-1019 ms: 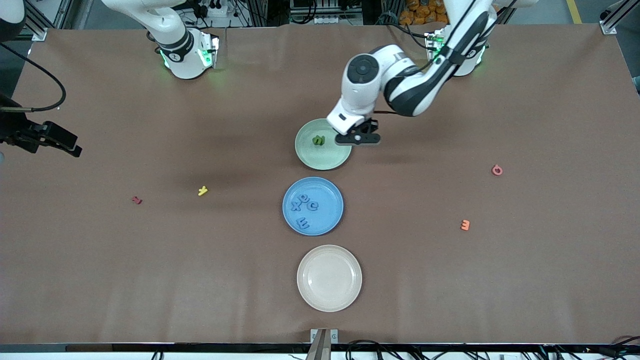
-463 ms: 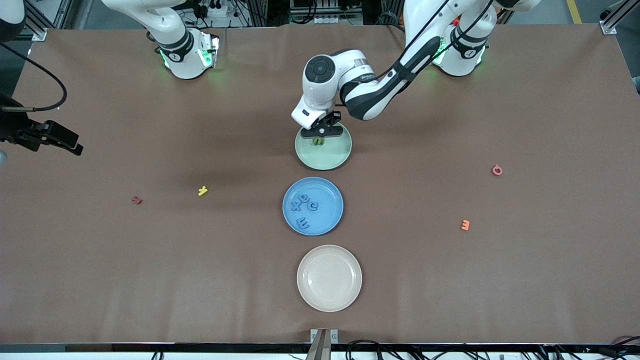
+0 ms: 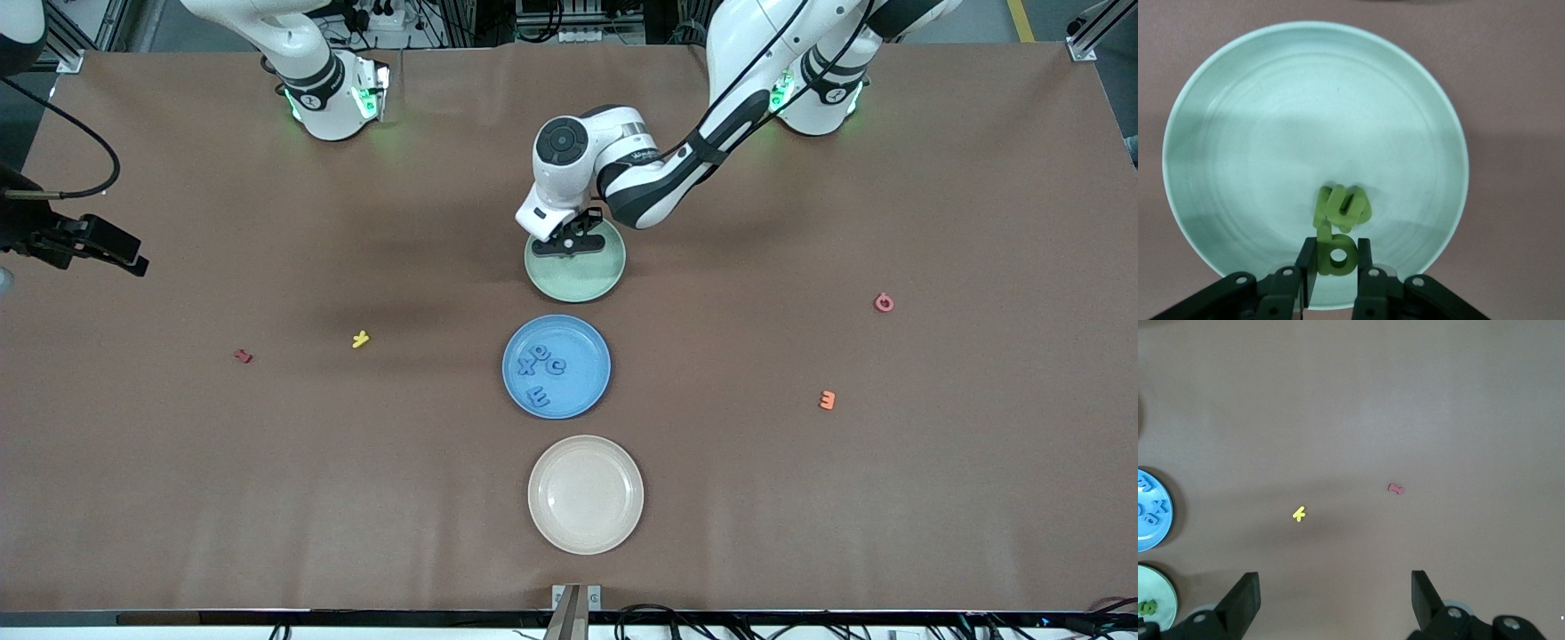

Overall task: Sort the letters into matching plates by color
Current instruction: 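Lower the green b onto the green plate and open the left gripper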

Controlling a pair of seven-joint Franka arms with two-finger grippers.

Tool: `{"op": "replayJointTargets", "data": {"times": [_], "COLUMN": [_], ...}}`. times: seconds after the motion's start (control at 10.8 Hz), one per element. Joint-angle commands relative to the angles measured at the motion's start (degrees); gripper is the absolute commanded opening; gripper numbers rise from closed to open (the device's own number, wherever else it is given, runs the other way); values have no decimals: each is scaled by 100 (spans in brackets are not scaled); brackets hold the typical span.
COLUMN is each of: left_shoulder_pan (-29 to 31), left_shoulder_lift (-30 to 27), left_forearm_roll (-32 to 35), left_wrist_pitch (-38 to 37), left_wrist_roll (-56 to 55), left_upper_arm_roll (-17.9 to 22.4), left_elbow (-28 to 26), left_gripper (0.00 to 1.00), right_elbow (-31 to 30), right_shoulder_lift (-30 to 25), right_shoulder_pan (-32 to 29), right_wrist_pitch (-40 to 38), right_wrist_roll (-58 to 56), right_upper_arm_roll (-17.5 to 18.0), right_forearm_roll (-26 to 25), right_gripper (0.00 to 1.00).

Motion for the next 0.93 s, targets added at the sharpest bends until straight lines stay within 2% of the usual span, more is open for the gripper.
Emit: {"op": "replayJointTargets", "data": {"times": [0.0,0.28,0.37,0.46,0.56,0.83], "left_shoulder_pan": [-53,-36,-45,-45,-36,-10], "left_shoulder_lift": [130,227,262,262,262,227], "left_forearm_roll": [183,280,280,254,245,192], "left_wrist_pitch": [-75,-40,-40,-31,-31,-40], "left_wrist_roll": [-158,-158,-166,-288,-324,-325], "left_upper_arm_roll": [60,60,60,60,52,52], "left_elbow": [274,301,301,301,318,493], "left_gripper": [0,0,12,94,100,100], "right_elbow": [3,12,3,3,3,3], "right_shoulder_lift": [27,54,54,54,54,71], "right_shoulder_pan": [-35,-35,-35,-35,-43,-52], "right_wrist_pitch": [-30,-29,-29,-29,-21,-21], "right_wrist_roll": [-38,-47,-47,-47,-47,-47], "right_upper_arm_roll": [18,18,18,18,18,18], "right_forearm_roll": [47,47,47,47,47,47], "right_gripper": [100,100,100,100,100,100]}}
